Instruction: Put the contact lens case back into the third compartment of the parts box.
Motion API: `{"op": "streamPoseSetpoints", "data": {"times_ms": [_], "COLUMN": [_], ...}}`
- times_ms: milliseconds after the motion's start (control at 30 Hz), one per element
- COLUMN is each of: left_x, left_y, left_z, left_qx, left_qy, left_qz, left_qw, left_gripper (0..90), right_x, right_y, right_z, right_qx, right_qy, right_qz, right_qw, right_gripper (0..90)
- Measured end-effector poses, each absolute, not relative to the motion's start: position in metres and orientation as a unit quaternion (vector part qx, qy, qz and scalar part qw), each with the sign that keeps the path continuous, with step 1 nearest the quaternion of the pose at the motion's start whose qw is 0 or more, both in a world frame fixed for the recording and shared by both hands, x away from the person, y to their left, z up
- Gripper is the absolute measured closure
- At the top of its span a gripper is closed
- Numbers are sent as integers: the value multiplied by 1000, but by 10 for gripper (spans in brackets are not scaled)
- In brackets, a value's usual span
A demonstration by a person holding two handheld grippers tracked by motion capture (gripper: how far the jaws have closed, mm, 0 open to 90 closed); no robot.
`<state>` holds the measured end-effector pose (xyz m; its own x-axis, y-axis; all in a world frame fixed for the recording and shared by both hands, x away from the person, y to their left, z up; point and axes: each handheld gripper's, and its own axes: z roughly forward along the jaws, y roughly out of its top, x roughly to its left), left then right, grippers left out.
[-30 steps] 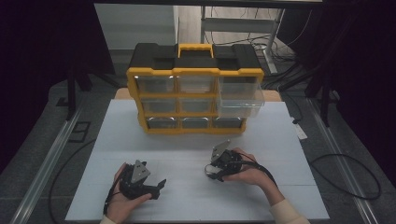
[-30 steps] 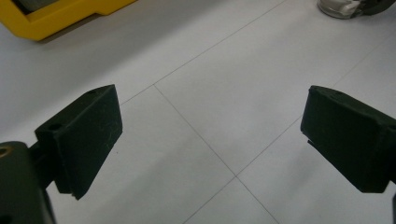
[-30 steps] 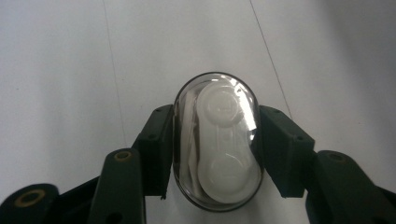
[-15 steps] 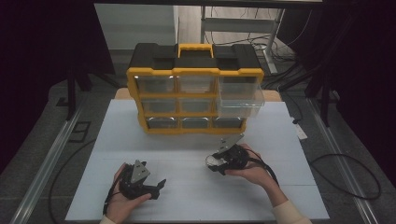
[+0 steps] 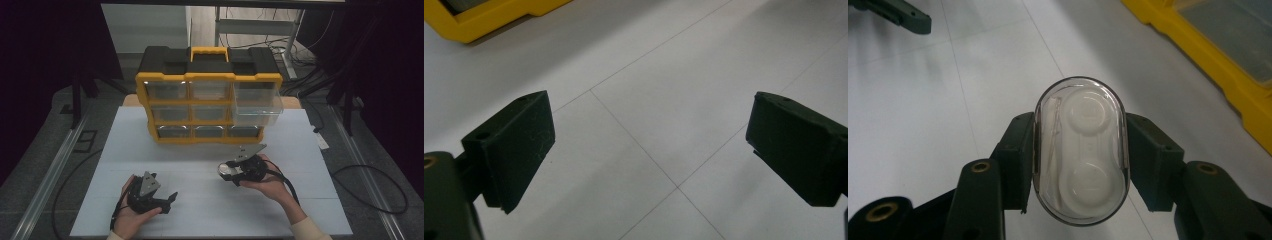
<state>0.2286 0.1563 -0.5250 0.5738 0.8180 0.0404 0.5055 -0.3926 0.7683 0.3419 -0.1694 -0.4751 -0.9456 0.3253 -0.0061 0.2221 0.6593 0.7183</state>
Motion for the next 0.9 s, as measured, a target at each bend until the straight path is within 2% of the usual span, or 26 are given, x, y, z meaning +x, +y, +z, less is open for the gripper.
{"op": "streamPoseSetpoints", "data": {"times_ms": [400, 900], "left_x": [228, 228], "left_y": [157, 157], "left_z": [-525, -525], "left_qx": [807, 808], "left_qy": [410, 408], "left_qz": [213, 214], "left_qw": [369, 367], "left_gripper": [61, 61], "right_x": [338, 329], "right_y": [-178, -184], "right_z": [-466, -451], "right_qx": [172, 190], "right_qy": [884, 857], "right_qz": [428, 464], "right_qw": [76, 119], "right_gripper": [494, 494]}}
